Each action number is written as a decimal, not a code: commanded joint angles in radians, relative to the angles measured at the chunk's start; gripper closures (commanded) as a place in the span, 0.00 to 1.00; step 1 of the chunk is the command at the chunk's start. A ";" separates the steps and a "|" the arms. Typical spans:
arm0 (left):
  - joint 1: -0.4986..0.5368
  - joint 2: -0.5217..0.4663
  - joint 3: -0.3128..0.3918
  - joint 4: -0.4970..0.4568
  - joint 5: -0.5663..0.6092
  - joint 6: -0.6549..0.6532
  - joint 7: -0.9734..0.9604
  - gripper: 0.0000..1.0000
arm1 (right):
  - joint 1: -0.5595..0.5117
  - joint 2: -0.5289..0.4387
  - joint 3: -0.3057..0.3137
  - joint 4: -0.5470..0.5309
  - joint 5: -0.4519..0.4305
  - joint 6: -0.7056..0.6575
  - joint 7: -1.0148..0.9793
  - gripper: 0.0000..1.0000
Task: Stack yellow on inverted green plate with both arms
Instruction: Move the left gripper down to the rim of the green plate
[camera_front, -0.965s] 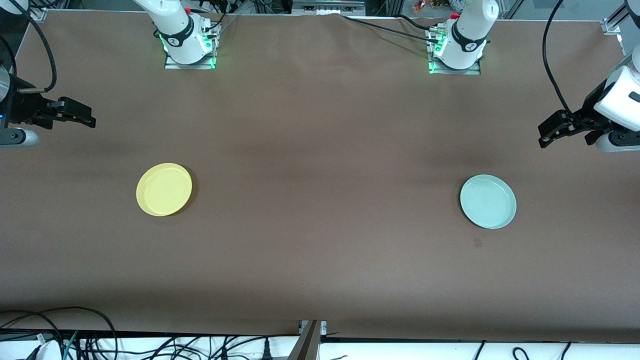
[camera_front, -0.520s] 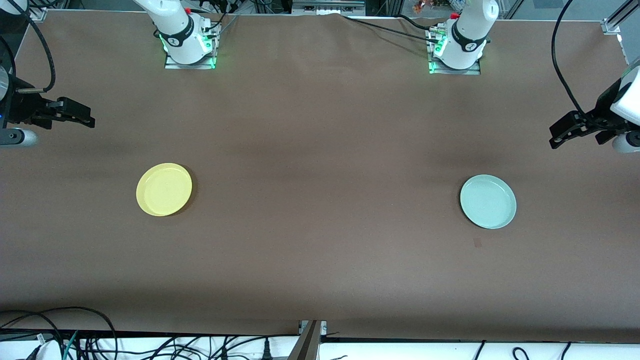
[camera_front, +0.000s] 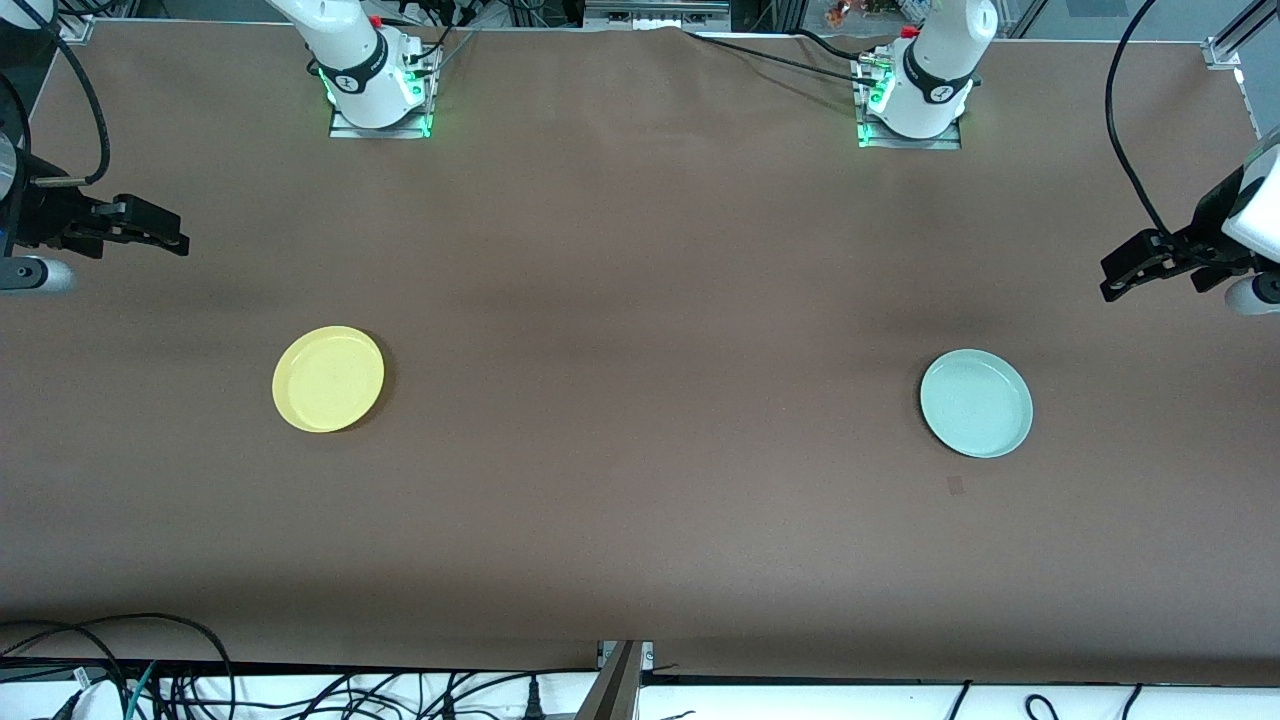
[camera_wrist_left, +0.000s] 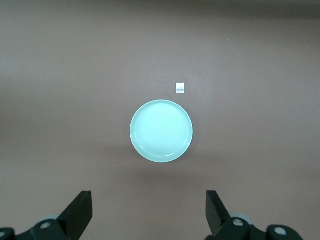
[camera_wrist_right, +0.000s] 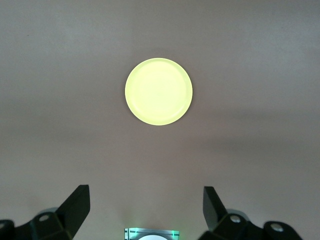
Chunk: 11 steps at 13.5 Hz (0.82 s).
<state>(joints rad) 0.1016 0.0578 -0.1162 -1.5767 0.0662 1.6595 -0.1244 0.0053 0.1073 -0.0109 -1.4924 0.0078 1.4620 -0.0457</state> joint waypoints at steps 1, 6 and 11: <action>0.019 0.034 -0.010 -0.023 -0.014 -0.014 0.087 0.00 | -0.001 -0.003 -0.001 0.006 -0.008 0.000 -0.005 0.00; 0.113 0.072 -0.008 -0.230 -0.025 0.207 0.144 0.00 | -0.001 -0.001 0.000 0.006 -0.008 0.000 -0.005 0.00; 0.174 0.259 -0.007 -0.278 -0.019 0.376 0.193 0.00 | -0.001 -0.003 0.000 0.006 -0.008 0.000 -0.005 0.00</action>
<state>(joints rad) 0.2580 0.2490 -0.1164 -1.8639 0.0548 1.9898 0.0443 0.0051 0.1074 -0.0118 -1.4923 0.0077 1.4623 -0.0457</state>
